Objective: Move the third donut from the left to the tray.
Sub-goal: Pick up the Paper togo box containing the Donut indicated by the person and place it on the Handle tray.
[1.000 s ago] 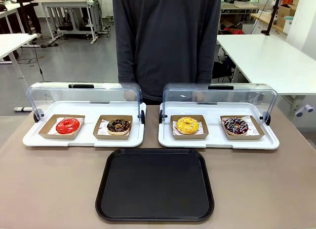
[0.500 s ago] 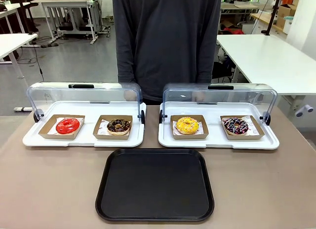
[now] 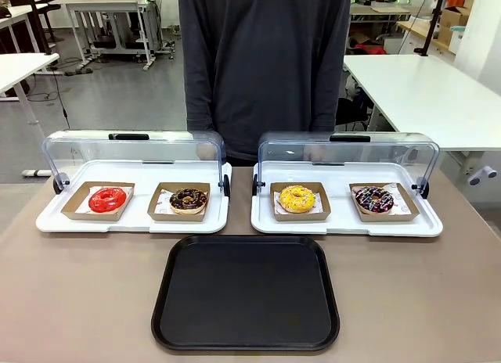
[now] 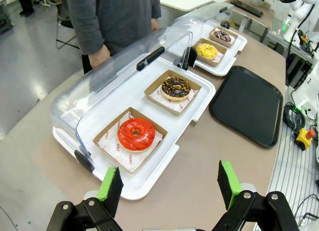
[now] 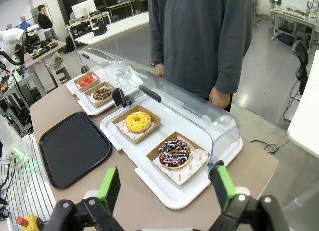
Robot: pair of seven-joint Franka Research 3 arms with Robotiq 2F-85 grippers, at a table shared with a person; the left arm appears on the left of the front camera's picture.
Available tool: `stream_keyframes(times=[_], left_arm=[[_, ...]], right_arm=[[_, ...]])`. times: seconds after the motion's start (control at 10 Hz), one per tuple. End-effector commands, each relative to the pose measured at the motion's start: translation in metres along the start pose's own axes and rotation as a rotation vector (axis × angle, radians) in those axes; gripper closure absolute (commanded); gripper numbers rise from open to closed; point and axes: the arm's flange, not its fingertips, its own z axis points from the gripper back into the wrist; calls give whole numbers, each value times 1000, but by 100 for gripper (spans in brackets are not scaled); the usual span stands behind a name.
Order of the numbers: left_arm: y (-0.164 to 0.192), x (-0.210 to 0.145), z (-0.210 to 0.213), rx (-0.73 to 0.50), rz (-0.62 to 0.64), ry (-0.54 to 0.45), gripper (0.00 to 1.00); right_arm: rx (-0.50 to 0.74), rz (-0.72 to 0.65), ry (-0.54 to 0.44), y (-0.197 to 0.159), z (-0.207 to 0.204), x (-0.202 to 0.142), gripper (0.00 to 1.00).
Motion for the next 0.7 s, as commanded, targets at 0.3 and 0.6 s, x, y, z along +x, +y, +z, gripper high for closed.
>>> stream_keyframes(times=[0.3,0.6], left_arm=[[-1,1,1,1,1,0,0],[-1,1,1,1,1,0,0]], right_arm=[[0,10,-9,-1,-1,2,0],[0,10,-9,-1,-1,2,0]])
